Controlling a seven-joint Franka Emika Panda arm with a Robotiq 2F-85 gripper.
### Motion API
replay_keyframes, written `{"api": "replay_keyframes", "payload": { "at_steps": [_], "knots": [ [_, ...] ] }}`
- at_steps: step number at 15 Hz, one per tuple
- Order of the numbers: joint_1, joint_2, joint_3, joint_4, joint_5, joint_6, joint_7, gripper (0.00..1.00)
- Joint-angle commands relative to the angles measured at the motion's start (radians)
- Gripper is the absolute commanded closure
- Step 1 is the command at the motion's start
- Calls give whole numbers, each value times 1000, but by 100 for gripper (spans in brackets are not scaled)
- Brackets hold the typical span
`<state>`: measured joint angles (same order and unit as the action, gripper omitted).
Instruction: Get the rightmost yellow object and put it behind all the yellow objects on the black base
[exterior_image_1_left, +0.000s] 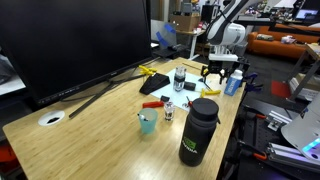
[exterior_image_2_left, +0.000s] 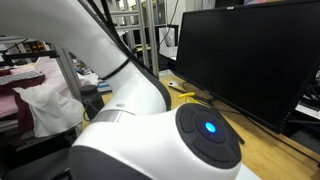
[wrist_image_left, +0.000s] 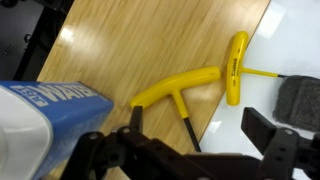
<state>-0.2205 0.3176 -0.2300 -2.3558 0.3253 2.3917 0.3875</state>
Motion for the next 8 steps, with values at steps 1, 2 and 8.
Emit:
{"api": "replay_keyframes", "payload": {
  "at_steps": [1,2,8],
  "knots": [
    [-10,54,16,52,5,-60,-60,0],
    [-4,68,15,59,-8,-64,-61,0],
    [2,103,9,84,-20,-59,-55,0]
  ]
}}
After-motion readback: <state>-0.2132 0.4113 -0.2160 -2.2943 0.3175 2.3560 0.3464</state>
